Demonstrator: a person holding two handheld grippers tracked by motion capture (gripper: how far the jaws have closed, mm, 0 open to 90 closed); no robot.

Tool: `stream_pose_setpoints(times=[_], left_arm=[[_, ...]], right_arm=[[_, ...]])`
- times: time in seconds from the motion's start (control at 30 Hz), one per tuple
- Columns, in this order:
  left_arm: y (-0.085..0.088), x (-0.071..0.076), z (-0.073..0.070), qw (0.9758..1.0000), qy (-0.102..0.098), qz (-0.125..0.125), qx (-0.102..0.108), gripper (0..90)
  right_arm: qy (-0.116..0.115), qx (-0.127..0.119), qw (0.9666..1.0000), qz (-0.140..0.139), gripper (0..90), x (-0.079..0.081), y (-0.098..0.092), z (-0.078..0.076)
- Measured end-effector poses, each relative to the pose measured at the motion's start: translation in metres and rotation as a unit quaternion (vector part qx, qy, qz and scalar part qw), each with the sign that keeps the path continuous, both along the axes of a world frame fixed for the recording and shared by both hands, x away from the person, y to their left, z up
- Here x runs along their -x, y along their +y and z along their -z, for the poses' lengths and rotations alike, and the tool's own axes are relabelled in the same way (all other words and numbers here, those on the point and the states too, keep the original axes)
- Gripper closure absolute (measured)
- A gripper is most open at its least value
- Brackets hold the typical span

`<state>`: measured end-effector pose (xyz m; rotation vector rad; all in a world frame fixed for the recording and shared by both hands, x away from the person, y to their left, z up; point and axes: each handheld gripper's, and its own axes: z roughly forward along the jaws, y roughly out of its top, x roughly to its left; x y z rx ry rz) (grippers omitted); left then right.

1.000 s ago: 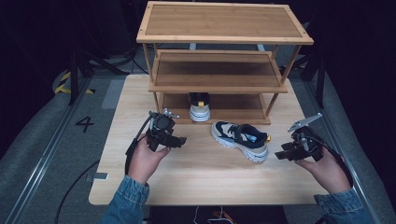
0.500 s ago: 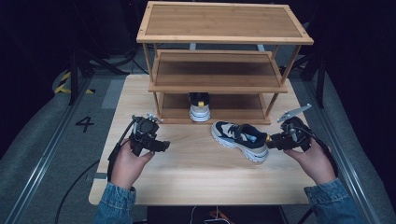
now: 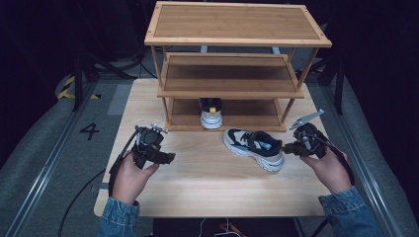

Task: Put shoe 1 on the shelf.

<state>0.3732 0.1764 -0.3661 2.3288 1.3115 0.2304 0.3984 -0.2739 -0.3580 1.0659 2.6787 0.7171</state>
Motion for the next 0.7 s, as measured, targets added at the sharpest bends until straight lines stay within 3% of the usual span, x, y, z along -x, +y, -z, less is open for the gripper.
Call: stream_pose_setpoints(times=[0.3, 0.37, 0.53, 0.63, 0.7], left_arm=[[-0.005, -0.005, 0.001, 0.9999, 0.004, 0.014, 0.0, 39.0], [-0.005, -0.006, 0.002, 0.9999, 0.005, 0.008, 0.009, 39.2], [-0.007, -0.009, 0.002, 0.9998, 0.006, 0.019, 0.007, 40.2], [-0.007, -0.011, 0.002, 0.9996, 0.008, 0.013, 0.024, 40.0], [-0.007, -0.011, 0.001, 0.9996, 0.008, 0.01, 0.025, 39.6]], right_arm=[[0.01, 0.016, 0.9975, -0.068, 86.8, 0.032, 0.035, -0.008], [0.013, 0.014, 0.9954, -0.094, 86.1, 0.039, 0.046, -0.008], [0.02, 0.01, 0.9918, -0.126, 86.2, 0.049, 0.065, -0.006], [0.028, 0.004, 0.9884, -0.149, 84.3, 0.053, 0.075, -0.003], [0.029, 0.003, 0.9878, -0.153, 82.8, 0.054, 0.076, -0.003]])
